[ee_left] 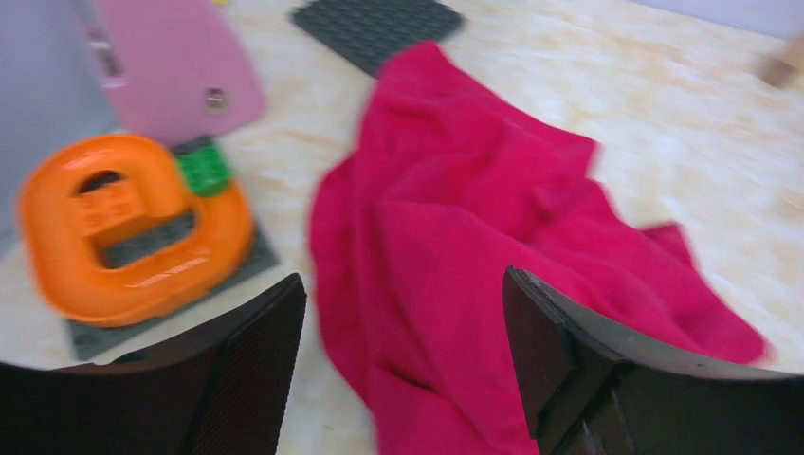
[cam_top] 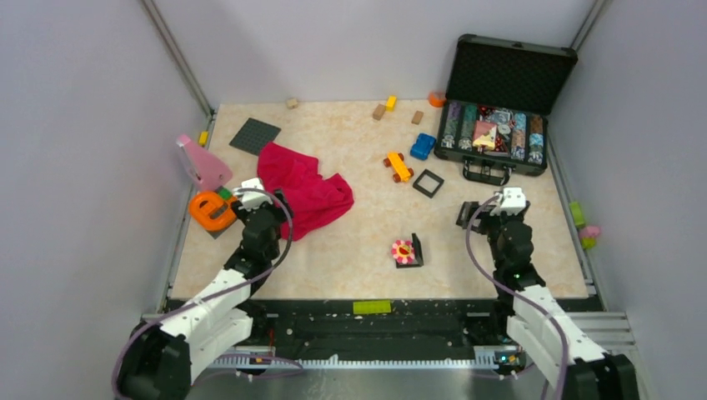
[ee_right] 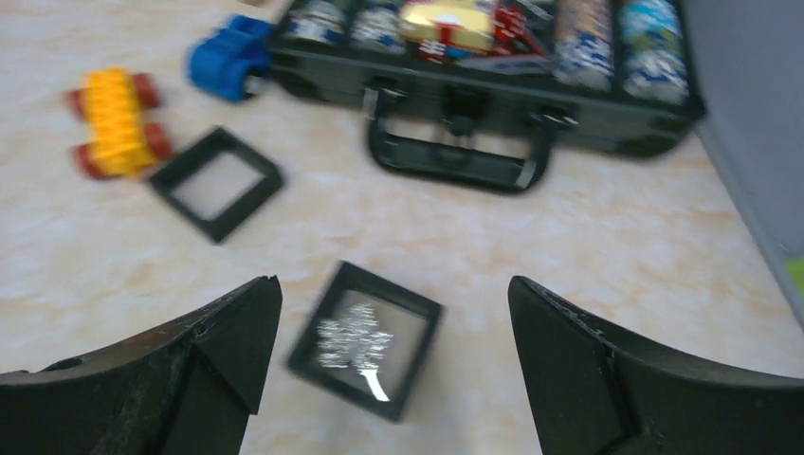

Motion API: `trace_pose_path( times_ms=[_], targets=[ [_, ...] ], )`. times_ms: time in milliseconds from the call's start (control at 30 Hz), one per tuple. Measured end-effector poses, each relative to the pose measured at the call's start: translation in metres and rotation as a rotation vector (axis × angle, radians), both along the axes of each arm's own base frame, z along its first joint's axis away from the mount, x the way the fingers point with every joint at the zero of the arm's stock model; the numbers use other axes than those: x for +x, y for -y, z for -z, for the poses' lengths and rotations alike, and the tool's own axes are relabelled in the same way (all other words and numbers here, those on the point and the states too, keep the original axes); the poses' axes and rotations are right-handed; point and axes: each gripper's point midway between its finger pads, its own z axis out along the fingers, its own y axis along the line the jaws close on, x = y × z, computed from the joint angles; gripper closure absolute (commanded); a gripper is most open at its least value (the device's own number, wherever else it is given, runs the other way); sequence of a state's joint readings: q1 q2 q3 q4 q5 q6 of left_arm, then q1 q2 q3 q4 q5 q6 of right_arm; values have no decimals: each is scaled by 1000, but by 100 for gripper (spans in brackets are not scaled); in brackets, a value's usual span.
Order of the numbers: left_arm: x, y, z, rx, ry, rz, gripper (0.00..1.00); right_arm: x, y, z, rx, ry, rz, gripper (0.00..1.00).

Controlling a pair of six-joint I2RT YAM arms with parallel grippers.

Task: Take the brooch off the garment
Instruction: Reset both arms

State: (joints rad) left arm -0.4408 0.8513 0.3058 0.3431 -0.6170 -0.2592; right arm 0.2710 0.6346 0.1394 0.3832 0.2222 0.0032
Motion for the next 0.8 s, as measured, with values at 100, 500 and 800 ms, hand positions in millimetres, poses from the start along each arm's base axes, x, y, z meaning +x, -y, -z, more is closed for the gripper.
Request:
trace_pose_path(
  times_ms=[100, 500, 800],
  targets=[
    [6, -39, 6, 35, 25, -118, 23, 8, 44, 21, 24, -16, 122, 13],
    [30, -91, 58, 139, -52, -176, 33, 34, 61, 63, 65, -33, 168, 8],
    [57, -80, 75, 155, -61, -55, 1, 68, 53, 47, 50, 9, 120, 1]
  ],
)
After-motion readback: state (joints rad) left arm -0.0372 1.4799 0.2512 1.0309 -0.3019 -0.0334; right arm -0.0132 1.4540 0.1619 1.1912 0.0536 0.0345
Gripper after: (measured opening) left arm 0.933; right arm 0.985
